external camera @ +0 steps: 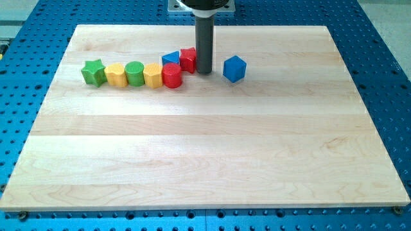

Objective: Push the red star into the hexagon and green circle

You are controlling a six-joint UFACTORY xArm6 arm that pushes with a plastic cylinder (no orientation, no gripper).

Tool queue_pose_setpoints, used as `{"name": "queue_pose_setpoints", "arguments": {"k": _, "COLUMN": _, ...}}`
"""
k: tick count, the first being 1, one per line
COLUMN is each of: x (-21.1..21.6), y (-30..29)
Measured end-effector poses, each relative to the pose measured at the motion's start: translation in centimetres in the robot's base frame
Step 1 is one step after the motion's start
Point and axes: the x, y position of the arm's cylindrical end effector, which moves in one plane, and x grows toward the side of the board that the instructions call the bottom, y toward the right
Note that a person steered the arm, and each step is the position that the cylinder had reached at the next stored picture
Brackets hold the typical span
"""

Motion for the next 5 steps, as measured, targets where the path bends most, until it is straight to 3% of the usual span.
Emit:
{"name": "queue_pose_setpoints", "arguments": {"k": 4, "x": -4.1, "y": -4.5}}
{"name": "queue_pose_setpoints", "arguments": {"k": 5, "x": -7.5, "y": -4.8}}
